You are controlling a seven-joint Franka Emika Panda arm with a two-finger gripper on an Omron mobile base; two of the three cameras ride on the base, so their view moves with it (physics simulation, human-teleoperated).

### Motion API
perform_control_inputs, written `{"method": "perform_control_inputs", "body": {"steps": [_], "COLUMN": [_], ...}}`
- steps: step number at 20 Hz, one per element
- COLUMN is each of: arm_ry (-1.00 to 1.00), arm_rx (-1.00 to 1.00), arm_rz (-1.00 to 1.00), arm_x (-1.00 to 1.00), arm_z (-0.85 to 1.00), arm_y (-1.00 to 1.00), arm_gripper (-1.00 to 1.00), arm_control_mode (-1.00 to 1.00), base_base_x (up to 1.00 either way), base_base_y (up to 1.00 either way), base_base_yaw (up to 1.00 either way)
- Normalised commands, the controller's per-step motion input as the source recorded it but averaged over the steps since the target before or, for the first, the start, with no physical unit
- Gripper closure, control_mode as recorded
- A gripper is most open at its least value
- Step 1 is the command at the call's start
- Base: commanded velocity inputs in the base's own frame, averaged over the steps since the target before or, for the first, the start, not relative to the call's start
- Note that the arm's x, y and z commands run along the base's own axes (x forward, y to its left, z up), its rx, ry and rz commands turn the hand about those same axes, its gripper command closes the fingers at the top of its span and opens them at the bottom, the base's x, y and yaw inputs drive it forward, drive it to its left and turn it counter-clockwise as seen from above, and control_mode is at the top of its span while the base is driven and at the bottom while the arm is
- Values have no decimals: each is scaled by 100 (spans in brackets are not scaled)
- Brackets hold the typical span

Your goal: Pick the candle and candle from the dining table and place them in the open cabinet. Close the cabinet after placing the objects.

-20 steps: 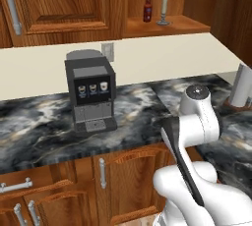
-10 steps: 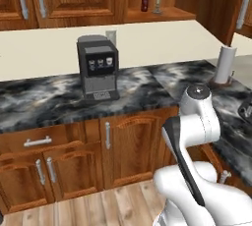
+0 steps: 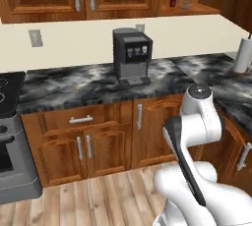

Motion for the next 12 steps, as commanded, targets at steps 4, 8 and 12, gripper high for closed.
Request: {"method": "perform_control_inputs", "body": {"steps": [4, 8, 12], "arm_ry": [0, 0, 0], "arm_rx": [0, 0, 0], "arm_rz": [0, 0, 0], "arm_x": [0, 0, 0], "arm_z": [0, 0, 0], "arm_y": [0, 0, 0], "arm_gripper": [-100, -100, -100], "arm_control_mode": [100, 100, 100], "base_base_x": [-1, 0, 0], "base_base_y": [99, 89, 80], "base_base_yaw": [48, 66, 73]}}
